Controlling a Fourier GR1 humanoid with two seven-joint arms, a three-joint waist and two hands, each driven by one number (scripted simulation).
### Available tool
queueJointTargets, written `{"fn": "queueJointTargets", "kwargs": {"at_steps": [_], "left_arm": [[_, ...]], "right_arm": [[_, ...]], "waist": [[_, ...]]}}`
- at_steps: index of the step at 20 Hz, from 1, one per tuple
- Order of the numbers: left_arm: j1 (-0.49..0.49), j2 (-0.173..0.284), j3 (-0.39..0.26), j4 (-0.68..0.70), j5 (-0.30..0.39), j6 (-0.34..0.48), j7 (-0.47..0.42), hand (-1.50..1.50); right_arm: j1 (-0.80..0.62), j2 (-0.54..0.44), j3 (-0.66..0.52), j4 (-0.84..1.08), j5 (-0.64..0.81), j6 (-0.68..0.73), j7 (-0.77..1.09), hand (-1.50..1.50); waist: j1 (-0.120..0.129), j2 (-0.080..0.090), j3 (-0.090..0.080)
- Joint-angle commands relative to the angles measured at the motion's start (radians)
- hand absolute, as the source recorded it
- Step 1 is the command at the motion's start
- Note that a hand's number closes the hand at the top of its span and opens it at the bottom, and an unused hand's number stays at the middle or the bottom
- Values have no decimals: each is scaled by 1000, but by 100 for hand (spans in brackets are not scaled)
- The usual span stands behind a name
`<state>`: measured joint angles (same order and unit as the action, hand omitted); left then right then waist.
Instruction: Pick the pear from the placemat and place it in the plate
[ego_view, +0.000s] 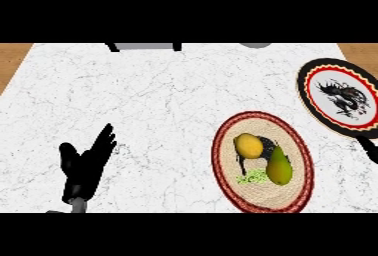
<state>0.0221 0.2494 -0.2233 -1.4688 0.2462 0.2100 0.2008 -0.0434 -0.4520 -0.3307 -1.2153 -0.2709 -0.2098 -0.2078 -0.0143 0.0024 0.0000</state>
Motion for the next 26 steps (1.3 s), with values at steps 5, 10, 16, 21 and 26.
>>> {"fn": "queueJointTargets", "kwargs": {"at_steps": [5,10,16,21,26], "left_arm": [[-36,-46,-9,40,-34,7,-3,0],[-19,-23,19,59,-5,-41,-31,0],[-14,-41,21,52,-12,-57,-26,0],[26,-30,21,-5,-28,-65,14,0],[17,-66,34,40,-51,-69,-30,0]], "right_arm": [[104,-130,123,-150,93,137,204,-150],[121,-303,179,-205,76,364,368,-150],[69,-265,272,-312,162,343,553,-150],[6,-176,350,-425,227,295,747,-150],[10,-105,425,-424,367,270,812,-150]], "waist": [[7,-2,-2],[10,-3,-3],[17,-2,-1],[20,-3,0],[17,-3,0]]}}
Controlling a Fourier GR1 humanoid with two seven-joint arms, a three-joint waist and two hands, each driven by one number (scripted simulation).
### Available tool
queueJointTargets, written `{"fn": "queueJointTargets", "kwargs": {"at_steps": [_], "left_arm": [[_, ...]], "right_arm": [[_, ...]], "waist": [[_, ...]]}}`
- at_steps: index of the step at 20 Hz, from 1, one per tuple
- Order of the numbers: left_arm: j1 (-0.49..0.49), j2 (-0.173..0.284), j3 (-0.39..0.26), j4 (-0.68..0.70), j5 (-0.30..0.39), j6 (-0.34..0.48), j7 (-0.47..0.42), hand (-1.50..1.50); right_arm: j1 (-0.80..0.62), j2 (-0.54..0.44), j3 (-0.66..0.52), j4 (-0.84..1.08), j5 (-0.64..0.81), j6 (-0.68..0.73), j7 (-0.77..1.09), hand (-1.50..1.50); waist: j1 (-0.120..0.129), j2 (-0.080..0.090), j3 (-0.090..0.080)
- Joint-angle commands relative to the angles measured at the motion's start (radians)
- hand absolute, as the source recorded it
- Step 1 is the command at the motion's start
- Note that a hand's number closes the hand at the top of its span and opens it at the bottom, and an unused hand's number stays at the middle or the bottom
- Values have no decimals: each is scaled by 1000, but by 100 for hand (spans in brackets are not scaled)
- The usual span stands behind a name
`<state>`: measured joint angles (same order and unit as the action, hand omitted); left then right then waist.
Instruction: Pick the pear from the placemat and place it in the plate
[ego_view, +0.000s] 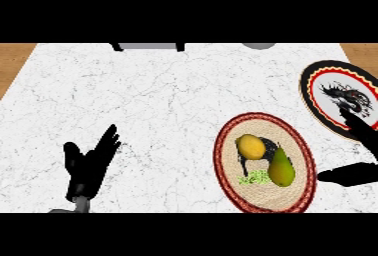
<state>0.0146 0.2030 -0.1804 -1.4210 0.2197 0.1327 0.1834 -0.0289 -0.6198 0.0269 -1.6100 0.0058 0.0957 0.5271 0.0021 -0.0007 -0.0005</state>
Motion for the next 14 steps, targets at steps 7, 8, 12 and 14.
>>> {"fn": "queueJointTargets", "kwargs": {"at_steps": [7,8,12,14], "left_arm": [[-37,-18,57,28,-22,-39,16,0],[-23,-27,42,-5,-32,-22,50,0],[-31,-63,61,41,-69,-30,14,0],[-38,-34,90,4,-42,-60,56,0]], "right_arm": [[-131,160,41,60,73,71,140,-150],[-11,195,74,5,112,31,82,-150],[-13,219,38,-57,153,81,146,-150],[8,210,39,-77,163,107,157,-150]], "waist": [[1,1,0],[-3,0,0],[-3,0,0],[-3,0,0]]}}
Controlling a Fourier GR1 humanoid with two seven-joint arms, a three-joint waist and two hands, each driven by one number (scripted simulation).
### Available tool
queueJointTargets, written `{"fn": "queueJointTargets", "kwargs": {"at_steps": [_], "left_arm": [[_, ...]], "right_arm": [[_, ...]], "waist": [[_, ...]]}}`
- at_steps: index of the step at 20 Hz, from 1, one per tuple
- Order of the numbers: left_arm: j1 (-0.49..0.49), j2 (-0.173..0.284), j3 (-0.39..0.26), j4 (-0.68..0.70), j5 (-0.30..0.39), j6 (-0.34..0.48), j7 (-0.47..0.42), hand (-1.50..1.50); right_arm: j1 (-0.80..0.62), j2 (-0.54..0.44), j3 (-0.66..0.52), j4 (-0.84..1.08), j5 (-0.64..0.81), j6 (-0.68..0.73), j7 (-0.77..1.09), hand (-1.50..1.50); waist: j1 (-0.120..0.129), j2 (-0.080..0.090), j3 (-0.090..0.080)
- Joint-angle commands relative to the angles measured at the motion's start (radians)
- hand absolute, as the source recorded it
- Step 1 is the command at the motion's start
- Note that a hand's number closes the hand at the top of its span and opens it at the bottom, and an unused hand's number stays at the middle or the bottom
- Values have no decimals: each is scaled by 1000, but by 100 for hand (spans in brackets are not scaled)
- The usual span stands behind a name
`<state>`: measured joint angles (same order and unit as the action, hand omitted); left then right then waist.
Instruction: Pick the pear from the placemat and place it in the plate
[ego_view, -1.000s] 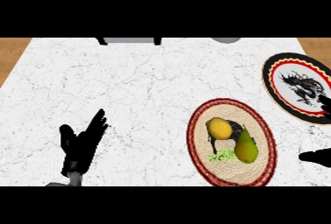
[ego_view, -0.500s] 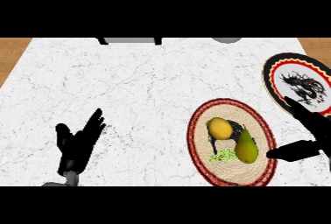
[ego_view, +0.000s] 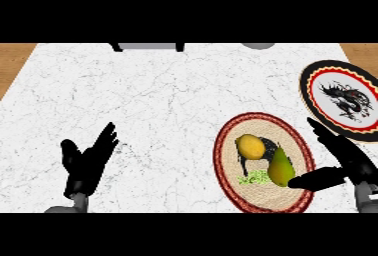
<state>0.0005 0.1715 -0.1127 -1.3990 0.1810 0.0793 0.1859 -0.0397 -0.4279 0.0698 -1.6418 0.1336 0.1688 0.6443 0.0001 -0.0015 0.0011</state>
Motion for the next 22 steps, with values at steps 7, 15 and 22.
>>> {"fn": "queueJointTargets", "kwargs": {"at_steps": [7,15,22], "left_arm": [[20,-45,-11,-49,-65,8,32,0],[62,-57,16,-72,-68,-15,32,0],[5,-43,57,-11,-59,-52,25,0]], "right_arm": [[-27,49,2,82,175,37,-5,-150],[-29,136,-2,226,247,11,-112,-150],[-100,137,56,315,285,118,-132,150]], "waist": [[1,1,-1],[2,1,-1],[3,3,-1]]}}
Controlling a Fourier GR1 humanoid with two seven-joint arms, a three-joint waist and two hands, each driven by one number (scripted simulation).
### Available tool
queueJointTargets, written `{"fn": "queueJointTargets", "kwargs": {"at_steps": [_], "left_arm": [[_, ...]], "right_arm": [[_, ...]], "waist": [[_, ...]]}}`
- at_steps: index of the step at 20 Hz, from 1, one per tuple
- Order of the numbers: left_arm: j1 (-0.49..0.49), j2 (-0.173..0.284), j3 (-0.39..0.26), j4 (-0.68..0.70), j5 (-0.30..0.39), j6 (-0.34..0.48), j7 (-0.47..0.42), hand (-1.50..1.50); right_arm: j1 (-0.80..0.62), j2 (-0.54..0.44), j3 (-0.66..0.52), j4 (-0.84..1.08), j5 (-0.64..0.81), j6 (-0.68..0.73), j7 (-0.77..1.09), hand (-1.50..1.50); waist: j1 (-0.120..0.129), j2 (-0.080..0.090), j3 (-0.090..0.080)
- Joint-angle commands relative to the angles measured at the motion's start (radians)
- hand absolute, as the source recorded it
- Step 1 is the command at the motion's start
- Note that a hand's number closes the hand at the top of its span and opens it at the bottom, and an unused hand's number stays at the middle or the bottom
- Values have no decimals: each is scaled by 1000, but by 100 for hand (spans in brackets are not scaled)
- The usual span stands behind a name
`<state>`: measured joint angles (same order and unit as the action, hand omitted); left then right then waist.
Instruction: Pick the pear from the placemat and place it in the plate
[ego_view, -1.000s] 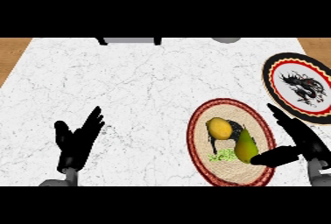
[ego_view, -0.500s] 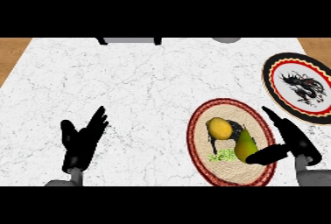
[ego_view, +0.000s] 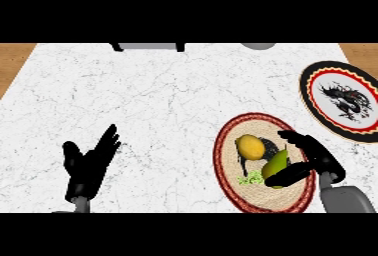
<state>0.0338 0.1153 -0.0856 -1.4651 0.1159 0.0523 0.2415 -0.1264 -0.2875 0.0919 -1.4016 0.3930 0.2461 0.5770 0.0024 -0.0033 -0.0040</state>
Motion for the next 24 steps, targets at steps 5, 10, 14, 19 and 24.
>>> {"fn": "queueJointTargets", "kwargs": {"at_steps": [5,10,14,19,24], "left_arm": [[-32,-19,35,92,-11,-17,-60,0],[-19,-11,48,68,-6,-40,-42,0],[-11,-33,13,69,-38,-19,-55,0],[-5,-33,13,10,-25,-4,13,0],[-23,-30,39,52,-36,15,-14,0]], "right_arm": [[-24,9,25,145,126,-30,-174,150],[10,17,23,57,183,-52,-148,150],[-17,34,92,-17,304,-187,-199,150],[56,80,312,-253,511,-333,-247,150],[175,117,349,-424,641,-551,-256,150]], "waist": [[1,4,4],[-1,3,4],[0,3,4],[-9,-7,4],[-26,-4,4]]}}
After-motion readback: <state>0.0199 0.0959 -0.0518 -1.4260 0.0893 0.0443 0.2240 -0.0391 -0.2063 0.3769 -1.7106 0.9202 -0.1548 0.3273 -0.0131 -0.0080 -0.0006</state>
